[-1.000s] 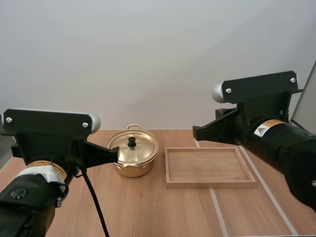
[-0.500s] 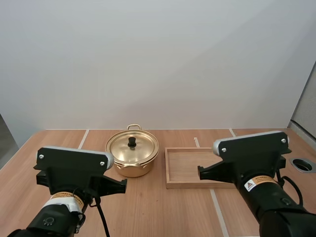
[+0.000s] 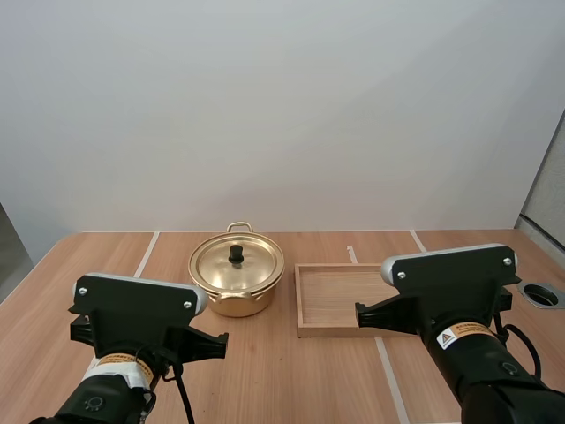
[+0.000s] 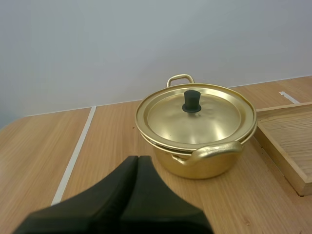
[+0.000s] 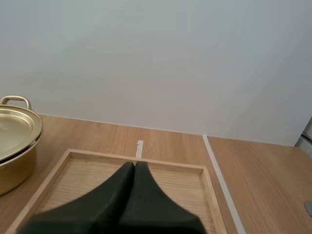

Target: Open the pot, put the grape inside, and close it

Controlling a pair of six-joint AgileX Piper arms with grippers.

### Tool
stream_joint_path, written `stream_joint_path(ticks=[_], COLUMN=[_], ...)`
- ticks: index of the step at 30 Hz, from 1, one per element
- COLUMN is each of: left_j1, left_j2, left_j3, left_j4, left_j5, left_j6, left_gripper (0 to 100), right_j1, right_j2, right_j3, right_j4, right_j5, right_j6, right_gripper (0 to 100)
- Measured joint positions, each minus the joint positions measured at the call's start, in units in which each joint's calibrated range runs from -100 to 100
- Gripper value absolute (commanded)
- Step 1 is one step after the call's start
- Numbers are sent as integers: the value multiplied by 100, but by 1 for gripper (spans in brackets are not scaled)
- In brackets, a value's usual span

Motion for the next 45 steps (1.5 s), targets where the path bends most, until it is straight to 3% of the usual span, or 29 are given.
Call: stream_joint_path(ticks=[11, 21, 22, 23, 32, 40, 45], left_j1=[0, 187, 412, 464, 480, 611, 615], left_j2=[0, -62, -447, -679, -731, -731, -731], left_j3=[0, 0, 0, 0, 8, 8, 8], left_j4=[0, 11, 0, -64, -254, -292, -292], left_j5=[0, 0, -6, 45, 524, 559, 576], left_j6=[0, 0, -249, -300, -334, -334, -334], left_gripper=[0, 0, 0, 0, 0, 0, 0], right_j1=[0, 0, 0, 0, 0, 61, 116], right_j2=[0, -106, -242, -353, -1158, -1236, -1241], right_j3=[0, 0, 0, 0, 0, 0, 11], right_j4=[-30, -217, -227, -225, -225, -130, -28], right_j5=[699, 829, 992, 1154, 1957, 2545, 2969], right_j6=[0, -1, -1, -1, -1, -11, -11], right_gripper=[0, 0, 0, 0, 0, 0, 0])
